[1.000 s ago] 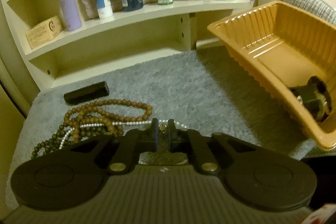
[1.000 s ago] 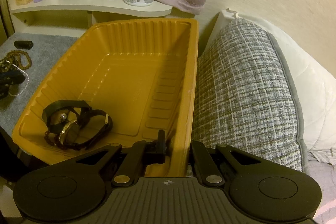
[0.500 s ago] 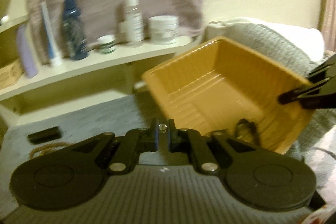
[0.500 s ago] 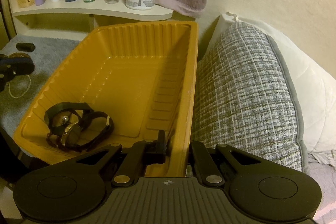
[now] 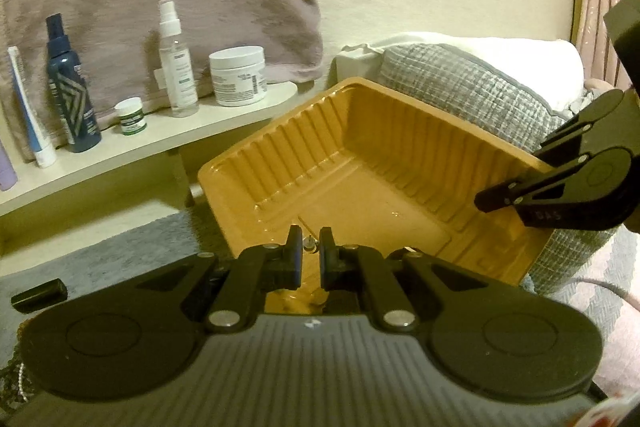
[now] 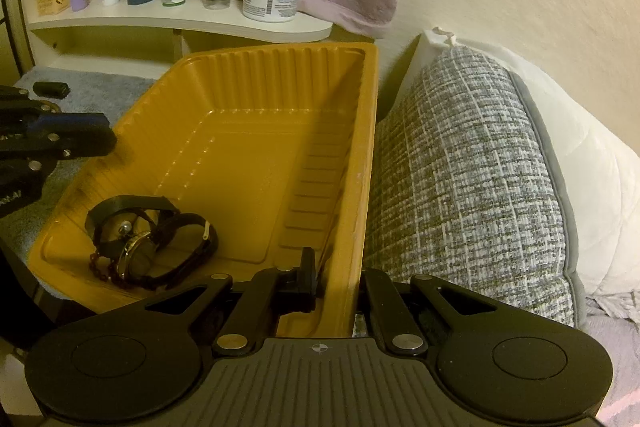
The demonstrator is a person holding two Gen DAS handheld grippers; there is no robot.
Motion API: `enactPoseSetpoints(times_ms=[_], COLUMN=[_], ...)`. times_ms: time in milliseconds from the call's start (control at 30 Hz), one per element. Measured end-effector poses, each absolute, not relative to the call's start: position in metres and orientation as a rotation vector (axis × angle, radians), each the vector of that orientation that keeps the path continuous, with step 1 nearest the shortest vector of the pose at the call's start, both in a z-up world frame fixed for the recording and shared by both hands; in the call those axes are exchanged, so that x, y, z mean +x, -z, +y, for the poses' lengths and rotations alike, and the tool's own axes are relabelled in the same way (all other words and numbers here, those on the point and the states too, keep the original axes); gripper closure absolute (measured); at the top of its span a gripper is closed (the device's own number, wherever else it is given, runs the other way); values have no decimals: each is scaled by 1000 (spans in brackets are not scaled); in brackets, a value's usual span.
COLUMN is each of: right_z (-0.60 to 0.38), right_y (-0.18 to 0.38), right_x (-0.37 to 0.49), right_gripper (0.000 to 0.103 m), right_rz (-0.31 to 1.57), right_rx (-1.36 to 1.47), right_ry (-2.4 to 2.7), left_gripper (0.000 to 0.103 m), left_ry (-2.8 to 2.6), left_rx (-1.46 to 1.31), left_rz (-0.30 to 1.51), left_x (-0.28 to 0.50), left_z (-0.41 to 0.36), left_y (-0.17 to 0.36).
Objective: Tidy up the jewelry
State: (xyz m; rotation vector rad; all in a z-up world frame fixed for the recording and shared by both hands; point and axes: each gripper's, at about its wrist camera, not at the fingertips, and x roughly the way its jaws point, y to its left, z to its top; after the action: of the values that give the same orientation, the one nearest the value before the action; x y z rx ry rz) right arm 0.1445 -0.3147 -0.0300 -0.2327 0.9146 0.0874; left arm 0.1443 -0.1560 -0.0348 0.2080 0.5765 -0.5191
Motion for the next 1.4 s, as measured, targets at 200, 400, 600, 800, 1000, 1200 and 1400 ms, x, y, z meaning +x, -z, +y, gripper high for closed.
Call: enactPoseSetpoints(times_ms=[200, 400, 600, 800, 1000, 1200, 1400], right_z=[-315, -316, -317, -316, -314, -314, -316], right_y=[31, 32, 31, 32, 31, 31, 33], right_x=[144, 145, 146, 145, 145, 146, 147], right_gripper=[98, 98, 98, 98, 98, 98, 98], right_rz=[919, 922, 926, 925, 923, 927, 929], right_rx=[-232, -231, -229, -236, -241, -246, -246], right_ry=[-88, -87, -89, -88, -88, -87, -86], left_gripper=[77, 72, 72, 73, 73, 73, 73], left_ry=[526, 505, 443, 343, 218, 106, 44], left_rx=[229, 214, 182, 156, 177, 169, 191], left_rz=[595, 581, 585, 596, 610, 650, 664], left_x=[147, 145, 145, 141, 132, 125, 124], left_z=[-163, -154, -130, -94, -54, -15, 6], left_y=[41, 38, 34, 34, 43, 58, 66])
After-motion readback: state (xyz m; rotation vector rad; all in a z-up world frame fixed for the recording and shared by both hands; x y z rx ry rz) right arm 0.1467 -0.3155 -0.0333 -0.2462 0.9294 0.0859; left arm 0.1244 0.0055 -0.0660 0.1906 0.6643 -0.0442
